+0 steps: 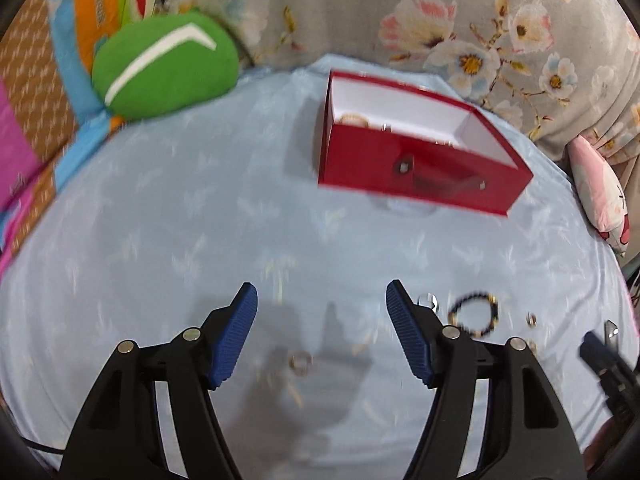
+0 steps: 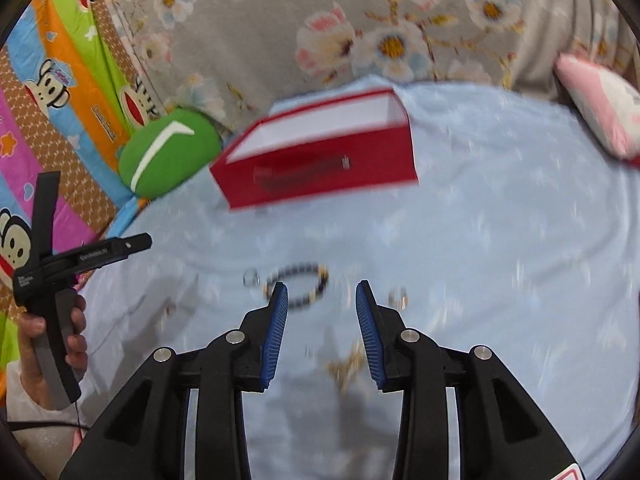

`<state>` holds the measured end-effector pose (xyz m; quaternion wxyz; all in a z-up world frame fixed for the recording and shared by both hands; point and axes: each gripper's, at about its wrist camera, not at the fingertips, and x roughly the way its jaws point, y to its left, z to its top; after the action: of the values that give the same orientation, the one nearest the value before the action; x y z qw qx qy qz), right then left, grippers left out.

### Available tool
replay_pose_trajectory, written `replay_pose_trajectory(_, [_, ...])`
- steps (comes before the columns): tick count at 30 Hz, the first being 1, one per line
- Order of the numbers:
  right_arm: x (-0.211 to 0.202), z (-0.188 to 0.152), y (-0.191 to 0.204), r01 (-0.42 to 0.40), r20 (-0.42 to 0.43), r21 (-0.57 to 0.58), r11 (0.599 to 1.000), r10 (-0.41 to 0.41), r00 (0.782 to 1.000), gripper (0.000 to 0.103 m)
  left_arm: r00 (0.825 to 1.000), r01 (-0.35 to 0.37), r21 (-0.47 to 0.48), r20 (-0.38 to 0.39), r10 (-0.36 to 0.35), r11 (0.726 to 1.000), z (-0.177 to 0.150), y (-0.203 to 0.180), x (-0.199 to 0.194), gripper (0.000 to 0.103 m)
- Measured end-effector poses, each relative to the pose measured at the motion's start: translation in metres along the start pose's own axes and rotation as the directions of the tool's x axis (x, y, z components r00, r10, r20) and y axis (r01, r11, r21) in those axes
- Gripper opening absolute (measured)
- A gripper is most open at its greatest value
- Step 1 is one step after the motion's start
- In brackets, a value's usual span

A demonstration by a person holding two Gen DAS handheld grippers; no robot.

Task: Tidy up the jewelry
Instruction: 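Withdraw both open grippers from the red box, then grasp the pearl bracelet with the right gripper while the left gripper grasps the black bead bracelet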

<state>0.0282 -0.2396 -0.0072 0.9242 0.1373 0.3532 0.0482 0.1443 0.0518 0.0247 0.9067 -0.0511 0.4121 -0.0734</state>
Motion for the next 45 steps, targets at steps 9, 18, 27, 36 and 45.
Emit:
replay_pose_trajectory(9, [0.033,-0.036,0.004,0.083,-0.052,0.041,0.996,-0.081,0.995,0.035,0.999,0.03,0.009,-0.032,-0.03,1.0,-0.037,-0.011,-0.005,0.065])
replay_pose_trajectory(18, [0.043,-0.039,-0.002,0.124,-0.064,0.06,0.99,-0.121,0.991,0.008,0.993,0.108,0.09,-0.059,-0.103,0.99,-0.041,-0.061,0.006,0.065])
replay_pose_trajectory(27, [0.018,-0.038,-0.01,0.137,-0.024,0.066,0.988,-0.136,0.99,0.004,0.982,0.161,0.202,-0.127,-0.138,0.966,-0.041,-0.133,0.051,0.065])
replay_pose_trajectory(36, [0.006,-0.042,-0.026,0.125,-0.027,0.102,0.987,-0.123,0.992,0.004,0.983,0.14,0.288,-0.155,-0.098,0.947,-0.048,-0.17,0.086,0.061])
replay_pose_trajectory(45, [0.007,-0.04,-0.031,0.104,-0.025,0.127,0.986,-0.102,0.994,0.004,0.992,0.103,0.331,-0.107,-0.071,0.938,-0.051,-0.171,0.085,0.01])
